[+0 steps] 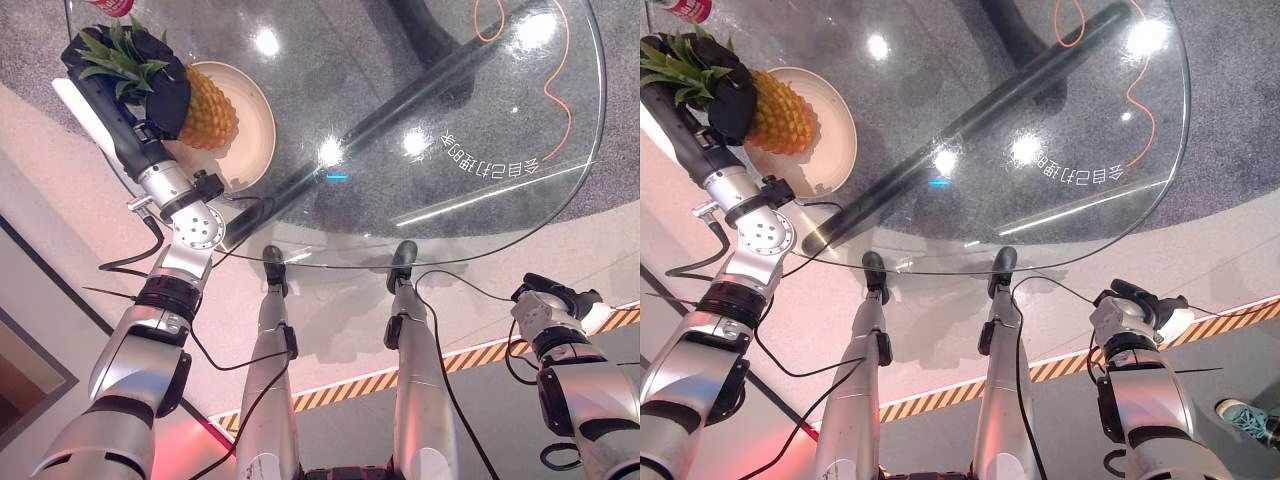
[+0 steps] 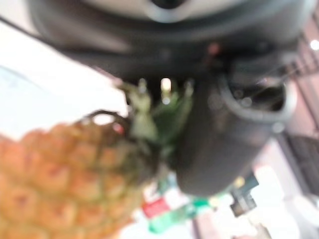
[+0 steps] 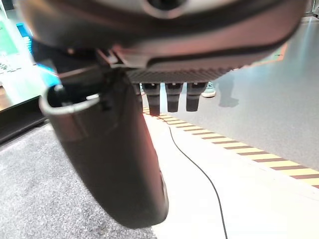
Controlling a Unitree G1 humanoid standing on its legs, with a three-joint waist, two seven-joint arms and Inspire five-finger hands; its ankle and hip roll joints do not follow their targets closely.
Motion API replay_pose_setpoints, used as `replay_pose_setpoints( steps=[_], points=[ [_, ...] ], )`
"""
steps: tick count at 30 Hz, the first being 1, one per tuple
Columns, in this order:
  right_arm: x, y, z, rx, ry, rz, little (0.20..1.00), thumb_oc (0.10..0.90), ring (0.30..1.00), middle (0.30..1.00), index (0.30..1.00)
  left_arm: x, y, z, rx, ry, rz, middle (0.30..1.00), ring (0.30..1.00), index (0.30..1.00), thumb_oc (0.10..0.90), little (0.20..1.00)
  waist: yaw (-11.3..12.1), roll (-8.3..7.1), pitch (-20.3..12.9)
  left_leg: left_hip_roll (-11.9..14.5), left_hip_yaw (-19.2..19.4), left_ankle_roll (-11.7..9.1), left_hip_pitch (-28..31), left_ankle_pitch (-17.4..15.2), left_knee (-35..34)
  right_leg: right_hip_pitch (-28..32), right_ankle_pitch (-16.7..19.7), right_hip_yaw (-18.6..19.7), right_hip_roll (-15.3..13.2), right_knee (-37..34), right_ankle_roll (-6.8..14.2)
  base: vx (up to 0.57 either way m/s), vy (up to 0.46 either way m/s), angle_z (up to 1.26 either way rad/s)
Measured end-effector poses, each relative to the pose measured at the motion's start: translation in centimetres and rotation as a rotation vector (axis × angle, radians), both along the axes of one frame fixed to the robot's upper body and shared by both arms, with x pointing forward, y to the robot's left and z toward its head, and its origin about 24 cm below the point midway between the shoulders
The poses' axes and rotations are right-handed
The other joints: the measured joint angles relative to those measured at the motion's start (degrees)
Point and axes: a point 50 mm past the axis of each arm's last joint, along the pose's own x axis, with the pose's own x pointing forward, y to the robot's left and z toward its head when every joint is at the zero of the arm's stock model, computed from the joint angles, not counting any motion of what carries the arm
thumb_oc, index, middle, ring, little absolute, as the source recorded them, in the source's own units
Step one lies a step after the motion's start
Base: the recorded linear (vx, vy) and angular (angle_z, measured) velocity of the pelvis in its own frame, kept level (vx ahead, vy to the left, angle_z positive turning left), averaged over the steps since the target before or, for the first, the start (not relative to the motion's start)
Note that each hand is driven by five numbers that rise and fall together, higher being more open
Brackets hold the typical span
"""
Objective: Pick up the fruit to the plate
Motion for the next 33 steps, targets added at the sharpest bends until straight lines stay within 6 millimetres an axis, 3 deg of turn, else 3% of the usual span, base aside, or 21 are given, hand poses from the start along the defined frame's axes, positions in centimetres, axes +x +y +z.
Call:
replay_pose_setpoints(
  steps=[2,5,10,15,33],
  points=[
    [0.0,0.0,0.0,-0.002,0.0,0.001,0.9,0.8,0.9,0.9,0.9,0.0,0.0,0.0,0.008,0.004,-0.007,0.505,0.505,0.505,0.339,0.439,-0.01,0.0,0.0,0.0,0.02,0.0,0.0,0.0,0.0,-0.01,0.01,0.01,0.01,-0.02,-0.01,0.0,0.0,0.0],
    [0.0,0.0,0.1,-0.004,0.0,0.002,0.9,0.8,0.9,0.9,0.9,0.1,-0.1,0.2,0.013,0.002,-0.014,0.641,0.641,0.641,0.498,0.598,-0.02,0.0,0.0,0.01,0.04,0.0,0.0,0.0,0.0,-0.02,0.06,0.02,0.02,-0.06,-0.03,0.0,0.0,0.0],
    [0.1,0.0,0.2,-0.005,-0.005,0.003,0.9,0.8,0.9,0.9,0.9,0.1,-0.3,0.7,0.014,-0.014,-0.02,0.719,0.719,0.719,0.589,0.689,0.04,0.0,0.0,0.01,0.06,0.0,-0.12,0.0,-0.01,-0.12,0.08,0.02,0.03,-0.16,-0.02,0.0,0.0,0.0],
    [0.3,0.0,0.5,-0.011,-0.022,0.001,0.9,0.8,0.9,0.9,0.9,0.1,-0.3,1.1,0.023,-0.027,-0.035,0.9,0.9,0.9,0.8,0.9,0.1,0.0,0.0,0.01,0.05,0.0,-0.15,0.0,-0.04,-0.16,0.09,0.01,0.03,-0.21,-0.01,0.0,0.0,0.0],
    [0.4,0.0,0.5,-0.013,-0.029,0.0,0.9,0.8,0.9,0.9,0.9,-0.1,-0.4,1.1,0.025,-0.046,-0.05,0.9,0.9,0.9,0.8,0.9,1.13,0.0,0.0,0.02,0.04,0.0,-0.15,0.01,-0.04,-0.14,0.14,0.0,0.03,-0.19,-0.02,0.0,0.0,0.0]
  ],
)
